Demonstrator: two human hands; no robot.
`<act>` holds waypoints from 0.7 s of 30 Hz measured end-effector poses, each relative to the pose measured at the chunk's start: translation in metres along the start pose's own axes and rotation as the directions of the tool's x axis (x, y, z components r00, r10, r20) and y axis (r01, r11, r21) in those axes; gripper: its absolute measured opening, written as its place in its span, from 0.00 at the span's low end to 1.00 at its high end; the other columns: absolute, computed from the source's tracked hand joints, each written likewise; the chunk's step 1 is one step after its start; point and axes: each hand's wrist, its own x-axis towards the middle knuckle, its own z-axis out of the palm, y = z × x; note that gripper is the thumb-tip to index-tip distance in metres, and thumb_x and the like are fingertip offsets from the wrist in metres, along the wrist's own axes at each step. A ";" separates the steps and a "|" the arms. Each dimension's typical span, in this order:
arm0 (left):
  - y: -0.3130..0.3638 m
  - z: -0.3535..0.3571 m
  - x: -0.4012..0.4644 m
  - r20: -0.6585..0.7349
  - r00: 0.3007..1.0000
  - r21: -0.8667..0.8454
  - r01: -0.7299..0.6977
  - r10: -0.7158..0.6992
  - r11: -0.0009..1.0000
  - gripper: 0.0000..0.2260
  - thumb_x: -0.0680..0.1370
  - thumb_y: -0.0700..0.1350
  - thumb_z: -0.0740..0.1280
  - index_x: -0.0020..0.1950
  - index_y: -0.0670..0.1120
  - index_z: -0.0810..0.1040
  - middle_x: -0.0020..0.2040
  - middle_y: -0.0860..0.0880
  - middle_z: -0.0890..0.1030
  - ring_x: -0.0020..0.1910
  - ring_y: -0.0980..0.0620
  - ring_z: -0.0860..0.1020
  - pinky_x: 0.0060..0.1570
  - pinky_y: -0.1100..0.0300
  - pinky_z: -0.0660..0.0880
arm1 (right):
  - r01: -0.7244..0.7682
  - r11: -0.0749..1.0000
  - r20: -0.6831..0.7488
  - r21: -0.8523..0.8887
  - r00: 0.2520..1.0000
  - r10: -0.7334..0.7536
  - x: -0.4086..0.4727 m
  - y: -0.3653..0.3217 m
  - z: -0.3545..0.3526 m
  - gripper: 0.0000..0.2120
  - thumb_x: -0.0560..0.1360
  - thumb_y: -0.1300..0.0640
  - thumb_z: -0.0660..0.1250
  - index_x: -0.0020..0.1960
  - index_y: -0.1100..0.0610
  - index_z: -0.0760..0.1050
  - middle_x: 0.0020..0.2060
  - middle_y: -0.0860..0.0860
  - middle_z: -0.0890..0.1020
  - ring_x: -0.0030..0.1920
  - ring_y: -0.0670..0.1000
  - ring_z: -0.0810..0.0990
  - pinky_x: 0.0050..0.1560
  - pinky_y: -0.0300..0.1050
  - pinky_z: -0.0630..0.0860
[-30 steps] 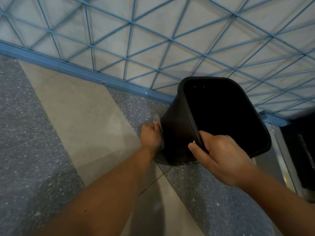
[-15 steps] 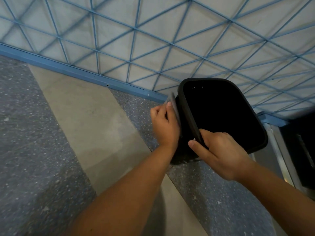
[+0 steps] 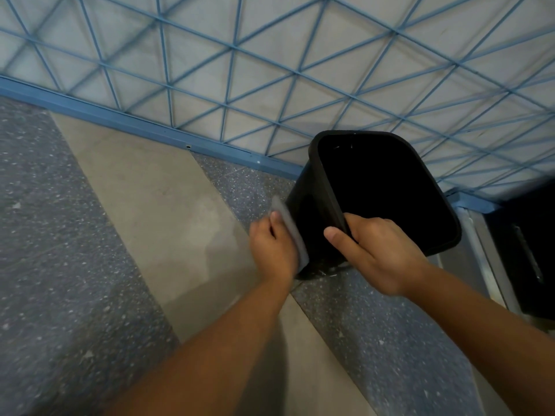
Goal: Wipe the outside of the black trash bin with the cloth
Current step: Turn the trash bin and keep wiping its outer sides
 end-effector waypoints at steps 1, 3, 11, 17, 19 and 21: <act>0.011 -0.001 -0.010 -0.013 0.997 -0.058 -0.076 0.075 0.995 0.17 0.87 0.45 0.59 0.50 0.36 0.81 0.50 0.43 0.76 0.44 0.56 0.74 0.46 0.66 0.66 | 0.004 1.000 -0.005 -0.006 1.000 -0.004 0.001 -0.001 0.000 0.22 0.76 0.36 0.48 0.37 0.50 0.67 0.29 0.48 0.76 0.31 0.51 0.77 0.36 0.55 0.75; 0.026 0.004 -0.028 -0.022 0.977 -0.141 -0.214 0.213 0.967 0.18 0.85 0.49 0.59 0.52 0.36 0.82 0.49 0.47 0.74 0.42 0.65 0.74 0.44 0.73 0.67 | 0.014 1.000 -0.018 -0.007 1.000 -0.014 0.002 -0.003 0.002 0.24 0.75 0.33 0.45 0.38 0.49 0.68 0.31 0.48 0.77 0.34 0.52 0.78 0.39 0.55 0.76; 0.010 0.013 -0.039 0.044 0.999 0.018 -0.029 0.028 0.999 0.17 0.87 0.48 0.58 0.66 0.40 0.81 0.55 0.50 0.69 0.45 0.55 0.73 0.51 0.57 0.73 | -0.016 1.000 -0.041 0.004 0.999 0.017 0.004 -0.011 0.004 0.22 0.77 0.37 0.48 0.39 0.52 0.70 0.32 0.49 0.78 0.35 0.52 0.79 0.40 0.55 0.76; 0.029 0.013 -0.059 -0.015 0.985 -0.157 -0.173 0.173 0.972 0.19 0.86 0.49 0.58 0.60 0.36 0.82 0.49 0.53 0.71 0.41 0.65 0.75 0.44 0.77 0.69 | -0.014 1.000 -0.035 0.020 0.999 0.015 0.006 -0.010 0.004 0.25 0.74 0.34 0.45 0.39 0.52 0.70 0.31 0.49 0.77 0.33 0.51 0.78 0.39 0.57 0.76; 0.019 0.010 -0.054 0.022 0.991 -0.107 -0.127 0.130 0.986 0.20 0.86 0.51 0.58 0.64 0.37 0.81 0.49 0.55 0.70 0.41 0.63 0.74 0.49 0.67 0.73 | -0.022 0.999 -0.042 0.026 0.999 0.023 0.006 -0.009 0.004 0.25 0.75 0.34 0.46 0.39 0.52 0.70 0.31 0.49 0.77 0.33 0.51 0.78 0.38 0.57 0.76; 0.016 0.012 -0.047 0.024 0.999 -0.070 -0.023 0.025 0.997 0.18 0.87 0.48 0.59 0.66 0.38 0.81 0.51 0.52 0.70 0.44 0.57 0.74 0.55 0.55 0.75 | -0.029 0.999 -0.044 0.025 0.999 0.030 0.005 -0.010 0.005 0.24 0.76 0.35 0.47 0.38 0.51 0.70 0.31 0.49 0.77 0.34 0.51 0.78 0.39 0.57 0.76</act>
